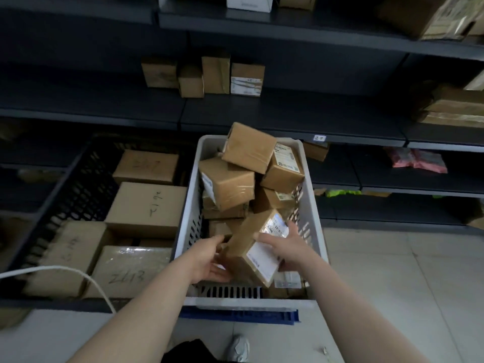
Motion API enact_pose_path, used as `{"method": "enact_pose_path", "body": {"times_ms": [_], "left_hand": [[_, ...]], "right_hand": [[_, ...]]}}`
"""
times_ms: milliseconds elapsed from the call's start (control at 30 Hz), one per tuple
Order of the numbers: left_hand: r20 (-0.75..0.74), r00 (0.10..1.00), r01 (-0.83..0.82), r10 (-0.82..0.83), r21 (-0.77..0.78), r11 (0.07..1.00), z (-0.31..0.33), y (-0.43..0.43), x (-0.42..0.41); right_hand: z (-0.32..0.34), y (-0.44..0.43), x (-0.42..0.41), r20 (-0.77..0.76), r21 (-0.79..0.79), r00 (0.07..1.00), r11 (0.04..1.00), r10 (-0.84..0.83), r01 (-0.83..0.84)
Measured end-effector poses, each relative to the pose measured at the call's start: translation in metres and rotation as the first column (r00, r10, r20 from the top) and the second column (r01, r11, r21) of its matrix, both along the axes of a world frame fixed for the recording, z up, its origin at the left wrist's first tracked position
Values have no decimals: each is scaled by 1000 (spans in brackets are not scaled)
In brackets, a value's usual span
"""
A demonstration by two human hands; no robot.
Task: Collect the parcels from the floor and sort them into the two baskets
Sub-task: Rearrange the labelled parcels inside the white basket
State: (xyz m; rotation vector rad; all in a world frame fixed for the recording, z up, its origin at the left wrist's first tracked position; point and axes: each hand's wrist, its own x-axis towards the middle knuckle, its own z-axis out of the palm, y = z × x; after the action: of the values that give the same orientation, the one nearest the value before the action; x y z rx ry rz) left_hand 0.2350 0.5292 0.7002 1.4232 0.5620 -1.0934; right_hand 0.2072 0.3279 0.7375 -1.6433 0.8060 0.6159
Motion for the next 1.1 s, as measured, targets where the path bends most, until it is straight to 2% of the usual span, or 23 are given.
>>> {"method": "enact_pose_path", "body": {"times_ms": [33,133,233,333,500,700,800,867,933,1033,1100], "left_hand": [[16,1000,8,-8,20,1000,2,4,-3],[40,999,1,-3,34,999,2,9,-8],[80,996,24,-33,104,994,1,7,-9],[81,994,64,-79,173,983,-1,1,-6],[89,977,165,-195,266,950,3,1,2],[-8,932,333,-363,417,846,-17,3,1],[-40,931,339,-362,459,822,-26,0,-4],[-31,924,347,-382,493,798,-31,-2,-6],[-26,934,327,-357,469,820,-32,-5,-7],[-9,973,218,-232,379,899,-39,-9,-4],[-11,993,113,-118,373,921,-48,-8,1]], "right_hand": [[-3,2,0,-46,25,999,1000,6,-4],[-10,3,0,-138,-119,978,978,155,-172],[-19,6,1,-211,-118,955,965,206,-234],[-32,7,-4,-251,-225,922,909,294,-351],[-51,0,-6,-250,-166,923,926,293,-339],[-62,7,-4,-239,-215,921,909,306,-358],[-72,12,-6,-261,-285,895,857,362,-430],[-78,15,-7,-265,-280,895,860,359,-427],[-80,19,-7,-267,-283,895,859,357,-427],[-83,19,1,-251,-388,872,782,420,-488],[-85,18,8,-192,-426,870,760,454,-491]]}}
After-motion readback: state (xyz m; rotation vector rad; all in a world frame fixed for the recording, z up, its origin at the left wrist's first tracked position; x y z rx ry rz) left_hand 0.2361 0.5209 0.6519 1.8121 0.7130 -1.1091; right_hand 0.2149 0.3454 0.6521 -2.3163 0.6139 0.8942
